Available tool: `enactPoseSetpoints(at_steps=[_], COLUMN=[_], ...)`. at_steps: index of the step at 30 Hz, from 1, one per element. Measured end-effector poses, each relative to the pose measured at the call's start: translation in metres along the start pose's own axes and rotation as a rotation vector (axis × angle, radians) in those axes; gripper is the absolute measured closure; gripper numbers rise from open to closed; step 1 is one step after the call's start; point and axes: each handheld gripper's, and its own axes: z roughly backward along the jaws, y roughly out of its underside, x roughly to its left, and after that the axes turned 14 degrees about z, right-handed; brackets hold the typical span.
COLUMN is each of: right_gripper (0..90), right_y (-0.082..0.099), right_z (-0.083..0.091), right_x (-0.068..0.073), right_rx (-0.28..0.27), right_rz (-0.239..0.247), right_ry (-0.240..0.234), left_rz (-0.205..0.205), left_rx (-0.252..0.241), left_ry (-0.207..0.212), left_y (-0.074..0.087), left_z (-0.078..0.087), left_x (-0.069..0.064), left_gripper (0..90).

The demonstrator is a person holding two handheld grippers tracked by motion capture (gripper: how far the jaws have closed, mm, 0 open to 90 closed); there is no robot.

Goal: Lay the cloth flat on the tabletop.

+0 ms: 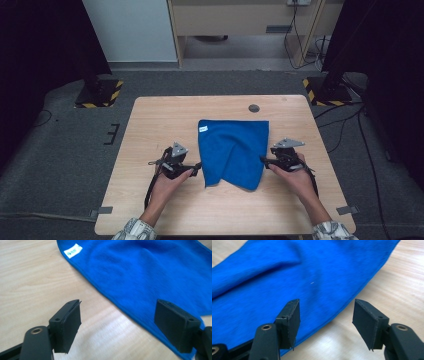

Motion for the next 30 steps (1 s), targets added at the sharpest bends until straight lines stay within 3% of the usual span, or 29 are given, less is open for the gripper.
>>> enactPoseSetpoints(at_steps=[5,11,15,18,30], right_gripper=[37.2,37.1,33.1,30.1,29.7], right_y=[0.008,0.014,0.013,0.012,0.017], right_z=[0.007,0.007,0.004,0.001,-0.004], right_x=[0.016,0.029,0.039,0.045,0.046], right_rx=[-0.009,-0.007,0.009,0.022,0.077], right_rz=[0.004,0.017,0.042,0.069,0.115], right_ry=[-0.025,-0.051,-0.056,-0.058,-0.047], left_rz=[-0.036,-0.036,-0.036,-0.06,-0.091], left_rx=[0.027,0.04,0.065,0.075,0.118], left_ry=[0.01,0.009,0.015,0.01,-0.013], left_y=[0.011,0.014,0.017,0.018,0.02], left_z=[-0.001,-0.013,-0.021,-0.024,-0.03], left_x=[-0.011,-0.016,-0.02,-0.023,-0.024], left_gripper=[17.3,15.8,14.6,14.7,15.1])
